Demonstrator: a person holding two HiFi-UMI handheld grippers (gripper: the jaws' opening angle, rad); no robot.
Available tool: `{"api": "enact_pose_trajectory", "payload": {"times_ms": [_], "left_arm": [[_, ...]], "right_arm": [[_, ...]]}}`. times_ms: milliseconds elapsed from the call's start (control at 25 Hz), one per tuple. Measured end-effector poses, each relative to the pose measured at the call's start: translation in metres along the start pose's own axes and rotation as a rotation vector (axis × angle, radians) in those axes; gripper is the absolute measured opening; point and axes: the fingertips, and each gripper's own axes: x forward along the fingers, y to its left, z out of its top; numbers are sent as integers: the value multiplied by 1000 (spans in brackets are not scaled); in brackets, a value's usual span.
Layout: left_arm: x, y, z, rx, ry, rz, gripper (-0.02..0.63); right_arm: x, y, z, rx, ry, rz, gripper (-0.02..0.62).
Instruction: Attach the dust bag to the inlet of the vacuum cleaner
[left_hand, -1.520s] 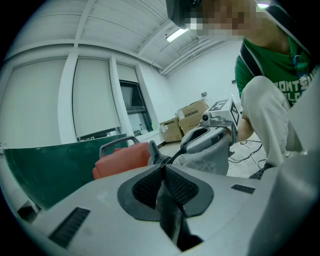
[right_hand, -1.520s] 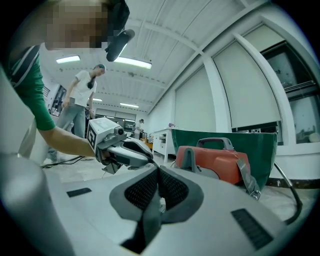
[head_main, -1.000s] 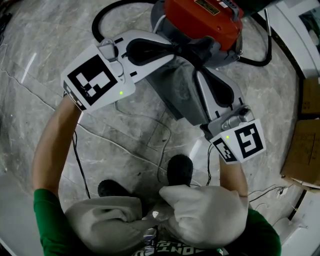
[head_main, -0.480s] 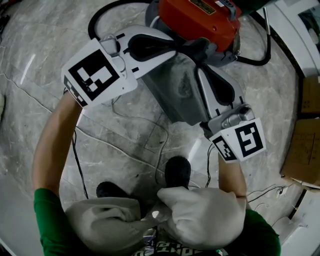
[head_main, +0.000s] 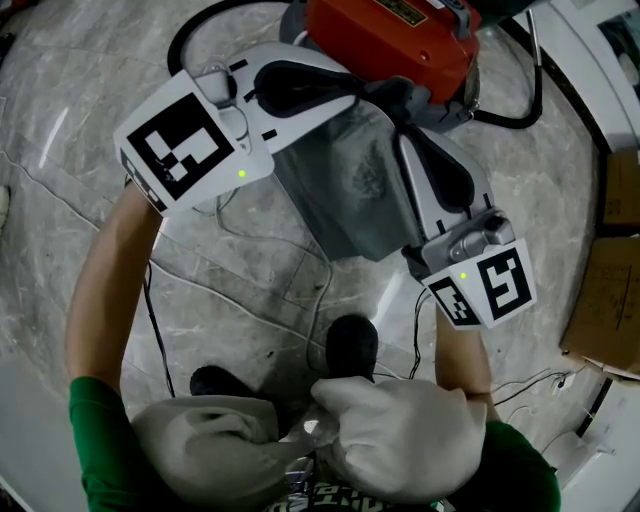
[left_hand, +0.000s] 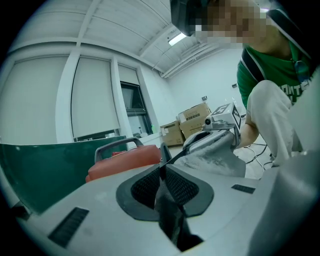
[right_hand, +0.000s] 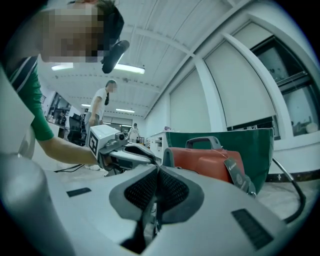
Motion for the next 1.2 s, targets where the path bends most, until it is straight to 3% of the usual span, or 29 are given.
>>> {"api": "enact_pose_trajectory", "payload": {"times_ms": [240,520,720,920,1200], "left_arm": [[0,2,-2,20,-3,12,32],[-6,3,3,23,-64,44,32],[-22,13,14,-60,-101,63,32],[-39,17,25,-149,-54,74,32],[-91,43,91,-311,-41,145,25]], "right_arm": [[0,-1,0,8,-9,12,18],[-5,1,10,1,26,-5,18],[-10,-7,37,19,48,-58,18],[-11,-11,73,3,135,-104,18],[0,2,156,10,238,-93,17]]}}
